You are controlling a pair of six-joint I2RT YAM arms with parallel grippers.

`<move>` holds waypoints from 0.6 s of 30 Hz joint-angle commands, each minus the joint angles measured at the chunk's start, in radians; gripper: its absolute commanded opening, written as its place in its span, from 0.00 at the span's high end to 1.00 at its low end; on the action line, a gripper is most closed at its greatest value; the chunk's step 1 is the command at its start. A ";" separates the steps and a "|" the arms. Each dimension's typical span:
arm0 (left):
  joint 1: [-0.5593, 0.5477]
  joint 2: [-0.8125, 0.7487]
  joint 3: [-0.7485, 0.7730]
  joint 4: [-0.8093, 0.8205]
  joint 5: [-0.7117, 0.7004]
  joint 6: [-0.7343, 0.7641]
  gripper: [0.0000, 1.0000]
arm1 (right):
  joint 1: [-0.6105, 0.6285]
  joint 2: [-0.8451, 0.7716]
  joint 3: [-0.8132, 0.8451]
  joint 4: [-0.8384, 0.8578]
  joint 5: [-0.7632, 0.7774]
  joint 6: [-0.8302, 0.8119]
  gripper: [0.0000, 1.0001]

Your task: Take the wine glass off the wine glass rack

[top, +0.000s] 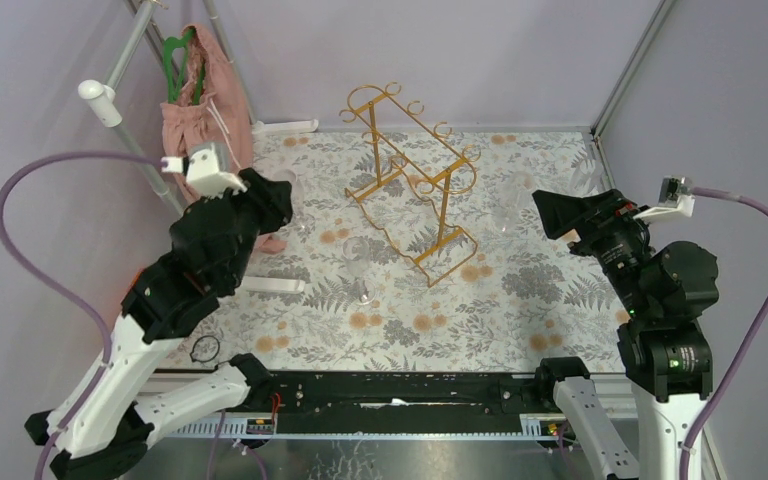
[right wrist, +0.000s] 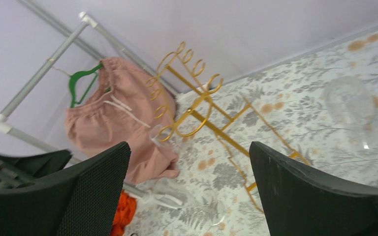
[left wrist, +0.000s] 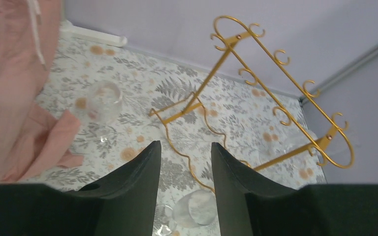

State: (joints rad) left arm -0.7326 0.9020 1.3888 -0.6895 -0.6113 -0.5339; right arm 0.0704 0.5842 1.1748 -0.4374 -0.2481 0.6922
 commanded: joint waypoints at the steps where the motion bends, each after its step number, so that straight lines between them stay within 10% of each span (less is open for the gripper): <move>1: -0.003 -0.147 -0.142 0.250 -0.162 0.088 0.51 | 0.004 0.007 0.047 -0.060 0.128 -0.125 0.00; 18: -0.003 -0.228 -0.329 0.175 -0.386 0.007 0.62 | 0.005 0.006 -0.037 -0.192 0.504 -0.307 0.00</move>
State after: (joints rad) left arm -0.7326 0.6594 1.0981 -0.4892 -0.9134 -0.4580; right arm 0.0704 0.6014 1.1889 -0.6098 0.1246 0.4454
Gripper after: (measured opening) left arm 0.362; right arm 0.994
